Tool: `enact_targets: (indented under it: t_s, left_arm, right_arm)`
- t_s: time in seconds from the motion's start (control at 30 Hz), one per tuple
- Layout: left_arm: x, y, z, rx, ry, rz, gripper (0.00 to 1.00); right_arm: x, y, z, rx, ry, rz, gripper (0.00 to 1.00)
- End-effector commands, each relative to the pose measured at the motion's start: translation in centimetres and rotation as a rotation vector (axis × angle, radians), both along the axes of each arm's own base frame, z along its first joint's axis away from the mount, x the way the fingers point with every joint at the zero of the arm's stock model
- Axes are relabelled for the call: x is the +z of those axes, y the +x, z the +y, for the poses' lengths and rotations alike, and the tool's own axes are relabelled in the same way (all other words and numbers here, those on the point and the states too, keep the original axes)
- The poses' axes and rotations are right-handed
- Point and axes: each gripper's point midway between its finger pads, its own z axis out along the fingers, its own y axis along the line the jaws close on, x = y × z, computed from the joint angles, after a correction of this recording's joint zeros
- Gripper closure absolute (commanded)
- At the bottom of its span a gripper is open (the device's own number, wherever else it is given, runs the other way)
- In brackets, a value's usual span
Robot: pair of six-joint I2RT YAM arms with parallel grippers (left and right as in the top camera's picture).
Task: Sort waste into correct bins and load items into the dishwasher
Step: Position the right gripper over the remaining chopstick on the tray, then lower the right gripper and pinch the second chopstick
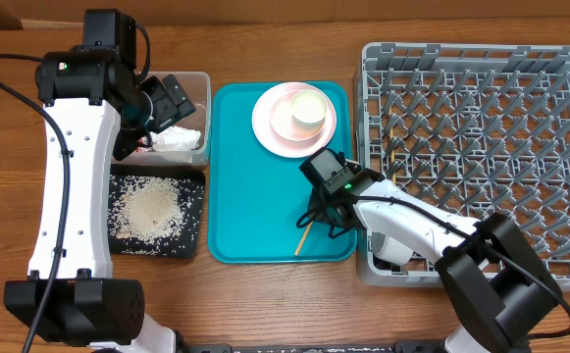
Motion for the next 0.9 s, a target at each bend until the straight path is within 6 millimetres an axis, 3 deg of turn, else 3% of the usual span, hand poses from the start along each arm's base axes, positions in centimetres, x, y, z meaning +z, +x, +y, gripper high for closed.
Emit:
enact_targets:
  t_s: [0.0,0.07,0.3,0.43,0.47,0.57,0.73,0.87]
  left_arm:
    - [0.7,0.1,-0.3,-0.005,-0.001,-0.022,0.0]
    - [0.7,0.1,-0.3,-0.005,-0.001,-0.022,0.0]
    - [0.7,0.1,-0.3,-0.005,-0.001,-0.022,0.0]
    - [0.7,0.1,-0.3,-0.005,-0.001,-0.022,0.0]
    - [0.7,0.1,-0.3,-0.005,-0.001,-0.022,0.0]
    - [0.7,0.1,-0.3,-0.005,-0.001,-0.022,0.0]
    - [0.7,0.1,-0.3,-0.005,-0.001,-0.022,0.0]
    - [0.7,0.1,-0.3,-0.005,-0.001,-0.022,0.0]
  right_arm:
    - [1.0,0.1,0.2,-0.029,0.023,-0.009,0.68]
    - [1.4,0.1,0.2,-0.031,0.03,-0.002,0.68]
    - [5.5,1.6,1.4,-0.029,0.103,-0.063,0.68]
    - [5.4,1.0,2.2,-0.01,0.132,-0.041,0.64]
    - [5.3,0.9,2.3,-0.007,0.139,-0.033,0.55]
    - [5.4,0.8,3.2,-0.051,0.189,-0.017,0.0]
    - [5.8,1.1,4.1,-0.104,0.252,-0.013,0.0]
    - [5.7,1.3,3.7,-0.122,0.232,-0.023,0.46]
